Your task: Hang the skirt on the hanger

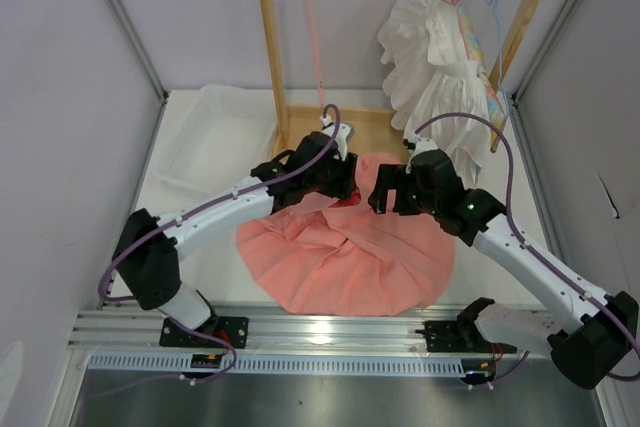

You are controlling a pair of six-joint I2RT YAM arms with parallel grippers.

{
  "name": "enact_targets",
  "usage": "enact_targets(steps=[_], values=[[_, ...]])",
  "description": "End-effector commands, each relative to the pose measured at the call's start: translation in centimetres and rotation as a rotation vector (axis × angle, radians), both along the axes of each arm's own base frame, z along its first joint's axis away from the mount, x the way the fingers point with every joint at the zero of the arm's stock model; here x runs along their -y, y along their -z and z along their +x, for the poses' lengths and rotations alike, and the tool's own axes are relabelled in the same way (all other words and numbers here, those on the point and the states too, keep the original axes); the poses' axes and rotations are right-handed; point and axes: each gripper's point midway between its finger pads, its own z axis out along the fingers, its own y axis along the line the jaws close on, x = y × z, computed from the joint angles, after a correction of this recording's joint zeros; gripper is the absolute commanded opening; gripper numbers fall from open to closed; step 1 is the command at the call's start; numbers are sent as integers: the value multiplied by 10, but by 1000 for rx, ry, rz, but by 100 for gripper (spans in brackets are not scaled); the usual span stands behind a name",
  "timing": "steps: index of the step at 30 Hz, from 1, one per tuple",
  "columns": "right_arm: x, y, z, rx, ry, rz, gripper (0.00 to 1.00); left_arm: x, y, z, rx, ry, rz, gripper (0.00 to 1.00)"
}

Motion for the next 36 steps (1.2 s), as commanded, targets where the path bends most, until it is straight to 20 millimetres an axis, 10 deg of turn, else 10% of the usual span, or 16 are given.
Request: enact_targets(steps=[1, 11, 20, 36], values=[[-22, -2, 10, 28, -7, 6, 93, -38, -57, 20, 143, -202, -43, 59], [-58, 33, 5, -22, 25, -53, 91, -105, -49, -7, 124, -382, -12, 55], [-53, 29, 31, 1, 200, -48, 92, -137, 35, -49, 29, -419, 84, 53], [-60, 47, 30, -55, 220, -49, 89, -128, 67, -29, 101, -420, 142, 55]])
